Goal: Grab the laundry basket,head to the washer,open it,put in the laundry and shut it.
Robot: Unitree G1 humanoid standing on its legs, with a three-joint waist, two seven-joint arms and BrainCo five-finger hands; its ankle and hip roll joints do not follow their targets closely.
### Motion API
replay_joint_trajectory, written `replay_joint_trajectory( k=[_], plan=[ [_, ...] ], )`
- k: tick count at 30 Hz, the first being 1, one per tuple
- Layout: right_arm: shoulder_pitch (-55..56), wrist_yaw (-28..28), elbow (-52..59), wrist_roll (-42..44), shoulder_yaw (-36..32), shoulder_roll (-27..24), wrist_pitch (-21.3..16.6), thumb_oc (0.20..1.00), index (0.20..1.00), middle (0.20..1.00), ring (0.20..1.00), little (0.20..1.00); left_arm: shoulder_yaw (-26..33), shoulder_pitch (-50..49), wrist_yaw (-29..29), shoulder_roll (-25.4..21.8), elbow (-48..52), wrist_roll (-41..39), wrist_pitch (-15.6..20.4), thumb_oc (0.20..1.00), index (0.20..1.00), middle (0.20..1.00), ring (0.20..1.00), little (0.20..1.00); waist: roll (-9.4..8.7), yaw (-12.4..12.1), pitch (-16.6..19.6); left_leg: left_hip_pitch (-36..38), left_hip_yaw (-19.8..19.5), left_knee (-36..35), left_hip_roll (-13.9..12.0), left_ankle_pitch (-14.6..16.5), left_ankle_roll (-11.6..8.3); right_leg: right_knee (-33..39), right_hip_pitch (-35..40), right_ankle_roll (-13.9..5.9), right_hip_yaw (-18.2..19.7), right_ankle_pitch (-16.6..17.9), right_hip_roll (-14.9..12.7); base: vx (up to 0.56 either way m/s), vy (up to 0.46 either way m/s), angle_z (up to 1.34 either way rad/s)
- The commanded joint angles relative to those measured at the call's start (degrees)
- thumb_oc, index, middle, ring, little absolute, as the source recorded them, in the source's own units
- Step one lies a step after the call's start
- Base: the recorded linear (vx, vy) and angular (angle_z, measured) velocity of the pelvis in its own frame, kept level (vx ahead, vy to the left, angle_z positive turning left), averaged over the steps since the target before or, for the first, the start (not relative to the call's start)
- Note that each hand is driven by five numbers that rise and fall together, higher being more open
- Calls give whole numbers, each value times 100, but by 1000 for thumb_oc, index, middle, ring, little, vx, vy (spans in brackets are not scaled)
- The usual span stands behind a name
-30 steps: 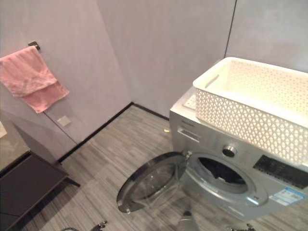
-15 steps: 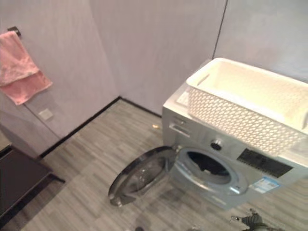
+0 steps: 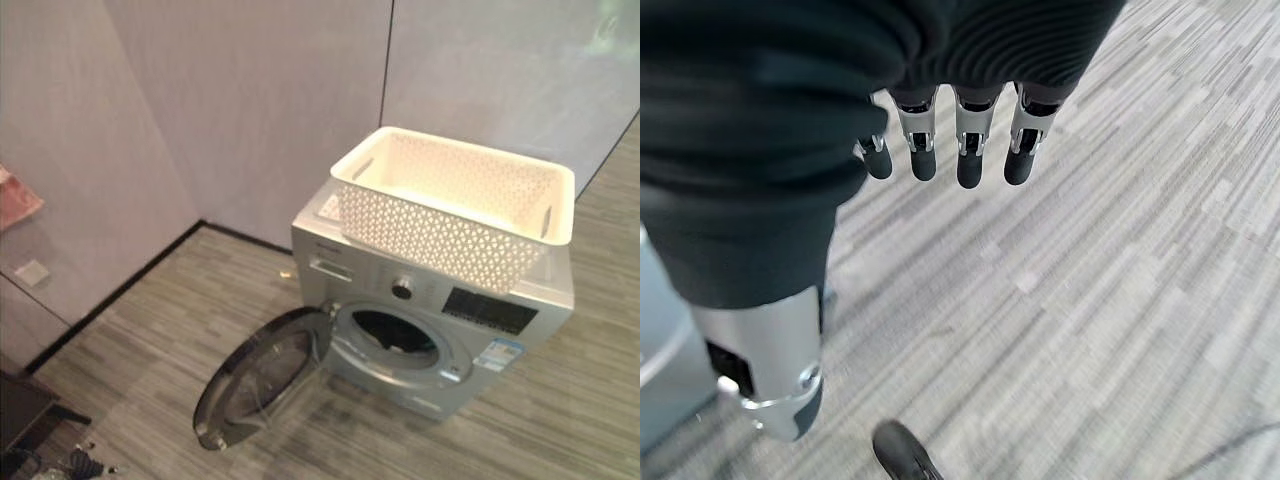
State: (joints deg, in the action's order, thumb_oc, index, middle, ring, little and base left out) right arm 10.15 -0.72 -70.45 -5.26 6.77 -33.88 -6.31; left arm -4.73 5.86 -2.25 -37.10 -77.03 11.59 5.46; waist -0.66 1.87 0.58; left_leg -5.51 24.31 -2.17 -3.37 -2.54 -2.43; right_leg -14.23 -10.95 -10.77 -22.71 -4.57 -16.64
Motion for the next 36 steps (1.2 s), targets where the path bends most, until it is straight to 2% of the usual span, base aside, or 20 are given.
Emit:
replay_joint_trajectory(
  k=[1,3,4,5,7,10,12,13,16,17,18,19,21,23,29,33,34,36],
  plan=[
    [-550,-28,27,226,241,163,-122,1000,1000,1000,1000,1000,408,593,-424,-449,-34,-151,56,1000,1000,1000,1000,1000,-395,43,-698,-7,-229,-283,270,25,-135,1492,342,-378,78,2025,192,-285,-15,-3],
    [-674,-74,239,382,345,140,-163,1000,1000,1000,1000,1000,343,960,-588,-516,168,-322,94,1000,1000,1000,1000,1000,-539,51,-983,-252,-263,-283,223,-41,-128,1448,85,-361,189,2038,238,-192,-2,-5],
    [-678,-74,238,383,341,143,-163,1000,1000,1000,1000,1000,337,972,-589,-519,163,-324,95,1000,1000,1000,1000,1000,-542,47,-984,-257,-261,-283,223,-43,-128,1443,77,-361,192,2038,237,-158,-9,-10],
    [-753,-128,315,508,394,143,-193,1000,1000,1000,1000,1000,179,1322,-733,-518,279,-476,131,1000,1000,1000,1000,1000,-633,60,-1190,-475,-343,-283,214,-122,-137,1436,-82,-345,231,2058,275,-125,-19,-14],
    [-809,-175,387,604,497,223,-228,1000,1000,1000,1000,1000,-11,1682,-889,-486,362,-607,186,1000,1000,1000,1000,1000,-731,80,-1339,-674,-411,-255,212,-175,-140,1454,-229,-337,278,2100,299,-112,-27,-1],
    [-835,-211,386,649,656,352,-246,1000,1000,1000,1000,1000,-291,2154,-1060,-361,389,-731,230,1000,1000,1000,1000,1000,-811,162,-1417,-897,-470,-224,172,-227,-141,1490,-412,-326,446,2119,333,-36,-20,26],
    [-857,-202,480,712,782,419,-287,1000,1000,1000,1000,1000,-429,2411,-1128,-257,331,-846,260,1000,1000,1000,1000,1000,-838,259,-1426,-1007,-503,-204,156,-244,-128,1431,-575,-303,721,2080,383,-66,-4,5],
    [-863,-200,596,756,842,441,-311,1000,1000,1000,1000,1000,-454,2491,-1171,-201,343,-942,280,1000,1000,1000,1000,1000,-884,308,-1417,-1150,-419,-140,154,-357,-72,1398,-740,-226,820,2124,378,-101,-3,7],
    [-897,-253,659,818,996,528,-364,1000,1000,1000,1000,1000,-679,2708,-1246,441,409,-1117,374,1000,1000,1000,1000,1000,-977,370,-1369,-1171,-379,-147,115,-383,-78,1459,-835,-155,855,2064,451,-38,-73,-5],
    [-896,-260,649,795,1037,575,-367,1000,1000,1000,1000,1000,-850,2635,-1240,822,526,-1021,393,1000,1000,1000,1000,1000,-959,371,-1345,-1152,-383,-146,104,-392,-85,1474,-821,-131,818,2001,466,11,-84,-11],
    [-889,-267,643,775,1047,586,-372,1000,1000,1000,1000,1000,-891,2590,-1232,972,580,-1035,409,1000,1000,1000,1000,1000,-945,367,-1331,-1144,-390,-153,95,-400,-88,1485,-811,-119,809,1969,474,30,-120,-5],
    [-907,-291,551,752,1042,633,-364,1000,1000,1000,1000,1000,-1095,2410,-1185,1476,750,-1011,443,1000,1000,1000,1000,1000,-876,352,-1289,-1108,-421,-190,92,-433,-99,1538,-762,-87,792,1902,494,29,-104,-4],
    [-901,-310,552,754,1024,656,-374,1000,1000,1000,1000,1000,-1301,2247,-1166,1828,899,-922,479,1000,1000,1000,1000,1000,-814,341,-1253,-1105,-443,-225,90,-482,-107,1591,-736,-68,770,1872,515,17,-109,2],
    [-971,-427,428,791,977,756,-385,1000,1000,1000,1000,1000,-1892,1904,-1004,2448,1317,-795,546,1000,1000,1000,1000,1000,-623,280,-1213,-1156,-538,-283,48,-602,-159,1739,-643,-5,684,1765,599,-29,-162,5],
    [-1113,-597,252,1030,989,923,-404,1000,1000,1000,1000,1000,-2797,1819,-817,3168,1490,-657,559,1000,1000,1000,1000,1000,-422,305,-1162,-1398,-612,-283,-98,-827,-371,1898,-626,51,554,1742,720,-81,-144,11],
    [-1339,-654,134,1084,1258,1006,-364,1000,1000,1000,1000,1000,-3553,2193,-779,3737,1390,-555,538,1000,1000,1000,1000,1000,-354,436,-1137,-1288,-527,-283,-174,-834,-369,1885,-641,87,712,1750,801,-34,-69,-2],
    [-1341,-654,133,1084,1257,1004,-365,1000,1000,1000,1000,1000,-3553,2197,-780,3740,1386,-554,540,1000,1000,1000,1000,1000,-353,431,-1142,-1284,-524,-283,-175,-833,-370,1884,-639,88,715,1751,802,-22,-39,-13],
    [-1504,-692,73,1094,1514,1033,-327,1000,1000,1000,1000,1000,-4427,2748,-613,4499,1667,-491,682,1000,1000,1000,1000,1000,-301,618,-1084,-1174,-399,-283,-244,-820,-385,1875,-625,110,858,1740,826,3,-33,-24]
  ],
)
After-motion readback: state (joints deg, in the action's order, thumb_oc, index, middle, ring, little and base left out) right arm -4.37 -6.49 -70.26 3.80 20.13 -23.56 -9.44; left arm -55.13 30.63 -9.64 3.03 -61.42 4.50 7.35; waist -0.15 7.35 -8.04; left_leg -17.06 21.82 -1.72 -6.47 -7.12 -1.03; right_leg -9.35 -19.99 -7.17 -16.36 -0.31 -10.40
